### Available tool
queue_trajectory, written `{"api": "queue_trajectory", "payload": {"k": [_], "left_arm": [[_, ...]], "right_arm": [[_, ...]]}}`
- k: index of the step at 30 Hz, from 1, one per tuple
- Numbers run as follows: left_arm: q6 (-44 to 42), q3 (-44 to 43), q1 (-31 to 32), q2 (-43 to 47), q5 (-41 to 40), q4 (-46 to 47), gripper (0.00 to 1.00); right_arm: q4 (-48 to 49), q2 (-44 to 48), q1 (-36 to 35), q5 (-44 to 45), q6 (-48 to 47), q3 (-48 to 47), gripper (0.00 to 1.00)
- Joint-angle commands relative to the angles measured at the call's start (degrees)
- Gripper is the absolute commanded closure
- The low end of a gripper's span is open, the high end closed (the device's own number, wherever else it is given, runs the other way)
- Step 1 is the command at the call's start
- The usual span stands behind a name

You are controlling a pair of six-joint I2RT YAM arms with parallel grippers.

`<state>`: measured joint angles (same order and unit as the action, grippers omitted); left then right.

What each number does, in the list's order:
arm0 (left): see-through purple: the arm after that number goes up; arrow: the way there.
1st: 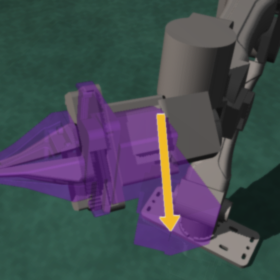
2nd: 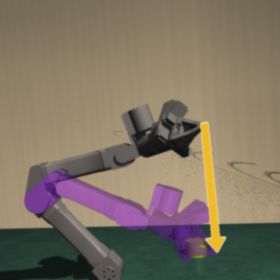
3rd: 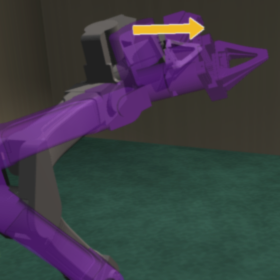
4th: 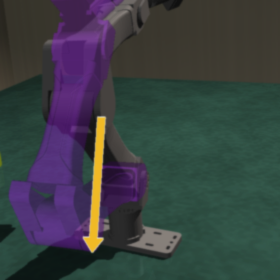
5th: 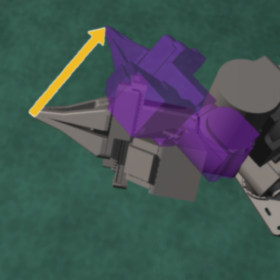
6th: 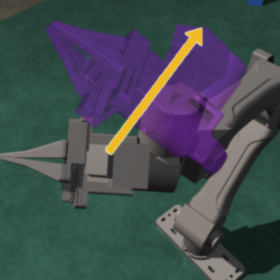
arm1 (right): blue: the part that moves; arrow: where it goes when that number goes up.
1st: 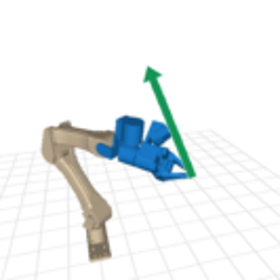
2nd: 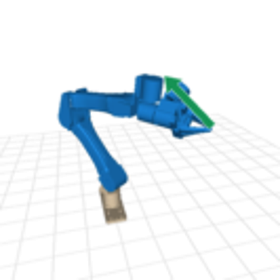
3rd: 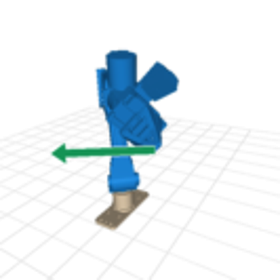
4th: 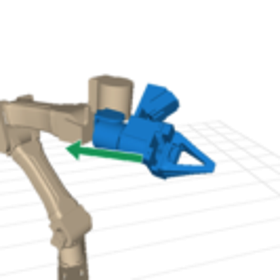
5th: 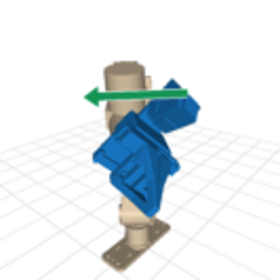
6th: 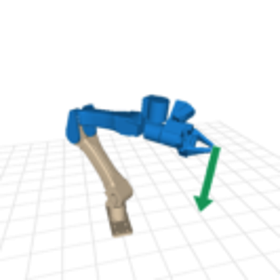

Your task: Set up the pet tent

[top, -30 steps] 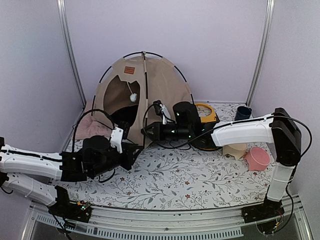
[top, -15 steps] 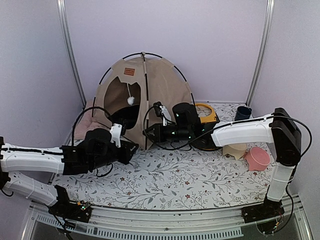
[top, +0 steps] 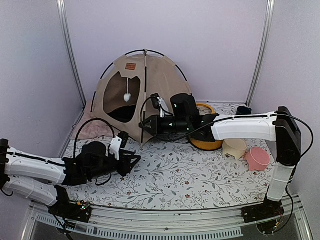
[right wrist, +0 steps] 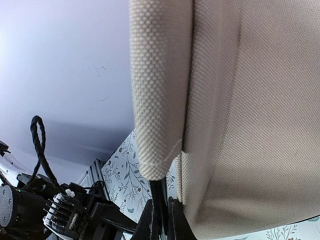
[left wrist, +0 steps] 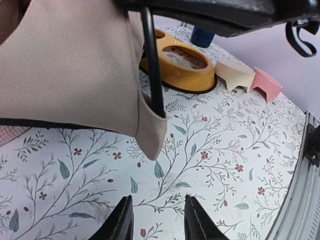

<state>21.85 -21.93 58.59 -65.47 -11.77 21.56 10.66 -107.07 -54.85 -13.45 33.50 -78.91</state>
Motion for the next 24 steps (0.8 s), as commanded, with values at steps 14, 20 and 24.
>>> {"api": "queue_trajectory", "payload": {"k": [14,20,24], "left_arm": [[-18.4,2.4,3.1,-6.8,-10.0,23.5,0.7],[-19.4,1.0,3.0,-9.9,-10.3,24.8,0.78],[-19.6,0.4,3.1,-10.6,-10.5,25.5,0.82]], "right_arm": [[-1.6,1.9,0.2,-2.2,3.3,-4.7,1.0],[-1.8,2.2,0.2,-2.2,3.4,-4.9,1.0],[-2.2,2.2,0.2,-2.1,3.4,-4.8,1.0]]}}
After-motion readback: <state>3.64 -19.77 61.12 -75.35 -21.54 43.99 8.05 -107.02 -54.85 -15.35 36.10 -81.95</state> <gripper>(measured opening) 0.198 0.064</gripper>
